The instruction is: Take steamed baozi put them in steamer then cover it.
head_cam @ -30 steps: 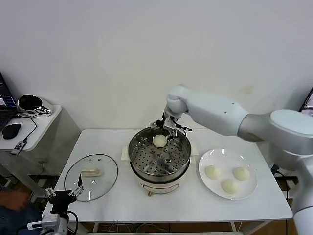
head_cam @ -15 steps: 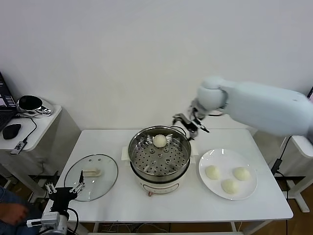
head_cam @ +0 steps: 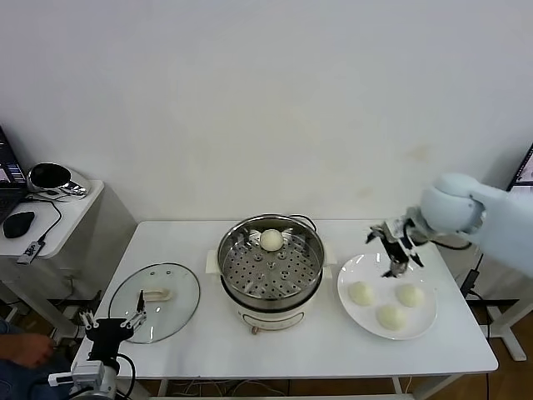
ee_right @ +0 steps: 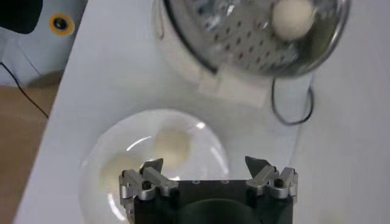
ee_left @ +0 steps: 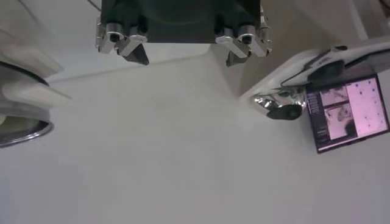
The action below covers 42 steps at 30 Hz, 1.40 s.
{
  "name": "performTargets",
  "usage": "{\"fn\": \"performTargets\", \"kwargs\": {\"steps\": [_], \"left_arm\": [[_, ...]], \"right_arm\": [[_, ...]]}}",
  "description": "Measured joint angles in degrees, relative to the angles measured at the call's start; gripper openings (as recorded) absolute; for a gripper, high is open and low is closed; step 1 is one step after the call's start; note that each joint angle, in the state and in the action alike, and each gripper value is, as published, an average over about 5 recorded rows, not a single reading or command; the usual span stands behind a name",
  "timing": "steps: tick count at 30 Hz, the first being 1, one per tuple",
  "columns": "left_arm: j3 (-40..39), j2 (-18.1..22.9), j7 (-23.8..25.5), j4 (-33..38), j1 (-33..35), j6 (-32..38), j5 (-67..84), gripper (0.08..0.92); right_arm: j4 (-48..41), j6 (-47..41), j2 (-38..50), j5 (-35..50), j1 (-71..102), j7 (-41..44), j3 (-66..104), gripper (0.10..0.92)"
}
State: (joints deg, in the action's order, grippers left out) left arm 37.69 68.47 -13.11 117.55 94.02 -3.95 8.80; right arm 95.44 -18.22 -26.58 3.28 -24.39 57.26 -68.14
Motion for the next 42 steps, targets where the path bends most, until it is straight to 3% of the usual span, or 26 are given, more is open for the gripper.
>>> {"fn": "performTargets", "kwargs": {"steps": [17, 35, 42], "left_arm": [[1.55, 0.28, 0.39, -0.31, 0.62, -0.02, -0.01, 0.823], [1.81, 0.32, 0.44, -0.84, 0.42, 0.14, 0.0, 0.823], [1.8, 0.45, 0.48, -0.87, 0.45, 0.14, -0.02, 0.823]], "right_arm": [[-12.08, 2.04, -6.95, -8.79, 21.74, 0.56, 15.7, 0.823], [-22.82, 4.64, -16.19, -12.98, 27.99, 0.1, 21.8, 0.822], [-24.54, 4.59, -17.71, -13.48, 28.66, 0.5, 22.14, 0.765]]}}
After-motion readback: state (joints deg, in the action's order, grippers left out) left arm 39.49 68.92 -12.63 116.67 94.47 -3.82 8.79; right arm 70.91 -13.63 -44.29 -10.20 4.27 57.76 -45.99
